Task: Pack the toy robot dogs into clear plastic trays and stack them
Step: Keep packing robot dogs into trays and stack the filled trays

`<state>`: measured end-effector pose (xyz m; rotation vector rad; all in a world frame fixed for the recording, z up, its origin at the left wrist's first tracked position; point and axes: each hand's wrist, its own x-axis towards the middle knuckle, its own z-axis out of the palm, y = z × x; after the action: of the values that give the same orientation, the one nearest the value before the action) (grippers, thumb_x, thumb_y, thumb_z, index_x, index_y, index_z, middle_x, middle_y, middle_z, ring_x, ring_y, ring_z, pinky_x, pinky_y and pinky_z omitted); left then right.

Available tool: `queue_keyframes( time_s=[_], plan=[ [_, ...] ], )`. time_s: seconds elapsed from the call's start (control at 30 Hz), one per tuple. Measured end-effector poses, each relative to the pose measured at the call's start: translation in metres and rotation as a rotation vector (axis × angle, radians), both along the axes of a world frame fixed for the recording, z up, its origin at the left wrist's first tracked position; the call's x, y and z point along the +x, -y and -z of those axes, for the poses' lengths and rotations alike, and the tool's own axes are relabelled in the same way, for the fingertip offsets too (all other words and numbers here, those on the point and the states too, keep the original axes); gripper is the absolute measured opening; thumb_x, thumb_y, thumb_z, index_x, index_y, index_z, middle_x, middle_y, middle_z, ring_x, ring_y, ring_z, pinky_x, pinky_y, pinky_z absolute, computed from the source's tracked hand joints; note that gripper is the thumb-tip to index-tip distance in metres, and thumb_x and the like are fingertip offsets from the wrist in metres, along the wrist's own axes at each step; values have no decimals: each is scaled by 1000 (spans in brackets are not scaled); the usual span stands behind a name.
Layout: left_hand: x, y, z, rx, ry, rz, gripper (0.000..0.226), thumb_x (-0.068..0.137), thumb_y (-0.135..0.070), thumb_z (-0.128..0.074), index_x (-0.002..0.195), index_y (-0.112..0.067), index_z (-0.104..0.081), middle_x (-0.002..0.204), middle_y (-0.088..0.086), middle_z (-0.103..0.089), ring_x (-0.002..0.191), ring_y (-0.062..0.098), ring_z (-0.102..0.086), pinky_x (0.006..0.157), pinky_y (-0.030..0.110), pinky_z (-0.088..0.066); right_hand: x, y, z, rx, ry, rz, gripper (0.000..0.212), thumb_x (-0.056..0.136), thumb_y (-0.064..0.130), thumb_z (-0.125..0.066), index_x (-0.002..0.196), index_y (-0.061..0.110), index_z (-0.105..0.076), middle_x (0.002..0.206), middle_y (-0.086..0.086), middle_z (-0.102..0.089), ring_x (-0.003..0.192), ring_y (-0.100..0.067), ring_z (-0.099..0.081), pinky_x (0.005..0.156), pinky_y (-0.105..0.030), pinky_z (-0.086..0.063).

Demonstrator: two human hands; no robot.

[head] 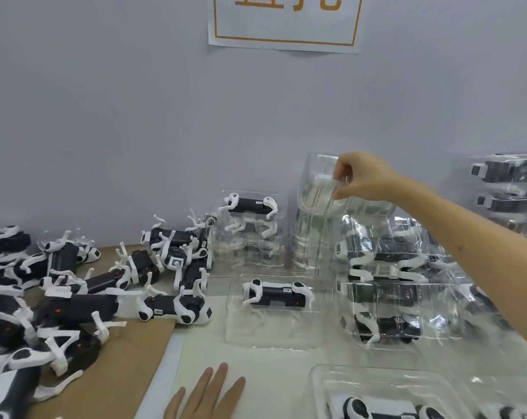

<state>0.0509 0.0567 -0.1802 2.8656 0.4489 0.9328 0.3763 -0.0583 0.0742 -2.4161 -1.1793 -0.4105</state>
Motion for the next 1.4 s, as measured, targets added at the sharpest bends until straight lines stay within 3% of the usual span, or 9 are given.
queue_keyframes(
  time_s=[0.23,0.37,0.67,0.8,0.87,0.93,1.07,1.2,1.4],
  plan=[
    [1,-3,-4,-36,-82,28,51,97,-56,-2,102,-33,-47,82,-1,-78,63,15,-74,69,29,-31,4,2,4,38,0,-58,12,86,15,-77,96,18,-70,88,5,-68,85,-11,-63,82,-21,-49],
    [3,-3,-3,-52,-187,5,71,95,-60,-3,93,-39,-71,82,-2,-78,65,15,-75,70,30,-31,7,-1,14,-206,89,71,49,80,25,-83,119,2,-64,115,-12,-67,108,-30,-61,96,-42,-50],
    [-3,0,-13,-133,-235,12,77,97,-56,-6,74,-39,-78,83,-7,-77,67,9,-74,72,27,-34,-26,-4,-24,-40,286,61,23,80,14,-79,93,9,-61,96,-5,-65,101,-29,-55,74,-39,-46],
    [-12,-7,-51,-410,33,169,35,104,-44,-39,85,-61,-64,95,-24,-71,123,-18,-46,94,-3,-30,-90,-7,-42,202,364,-77,22,78,15,-78,91,12,-60,89,2,-60,97,-23,-51,82,-38,-44],
    [-14,-9,-73,-869,296,239,25,97,-22,-62,86,-40,-74,87,-18,-74,109,8,-66,82,7,-46,-131,-5,-44,349,252,-208,23,77,17,-79,85,18,-57,77,11,-55,82,-8,-52,74,-26,-43],
    [-11,-9,-106,-1032,505,318,12,90,-28,-65,100,-23,-71,93,-4,-76,87,20,-72,76,29,-55,-169,0,-34,452,49,-324,28,77,19,-81,82,27,-54,72,15,-55,69,2,-53,65,-14,-43],
    [-1,-1,-175,-960,710,530,29,82,-52,-63,102,-33,-71,83,-1,-73,75,16,-70,65,25,-54,-210,12,4,550,-325,-441,22,80,22,-82,92,26,-64,79,18,-67,73,-2,-64,72,-21,-54],
    [0,9,-184,-822,661,537,16,86,-43,-66,96,-34,-75,59,-10,-58,54,2,-54,55,9,-43,-218,29,37,723,-578,-476,27,79,26,-81,103,21,-71,83,2,-74,69,-14,-70,63,-24,-55],
    [4,15,-176,-904,524,639,19,87,-34,-61,99,-36,-75,87,-7,-76,74,5,-70,67,12,-52,-215,35,58,802,-763,-456,31,77,22,-79,106,15,-72,97,-6,-77,90,-27,-74,81,-42,-60]
  ],
)
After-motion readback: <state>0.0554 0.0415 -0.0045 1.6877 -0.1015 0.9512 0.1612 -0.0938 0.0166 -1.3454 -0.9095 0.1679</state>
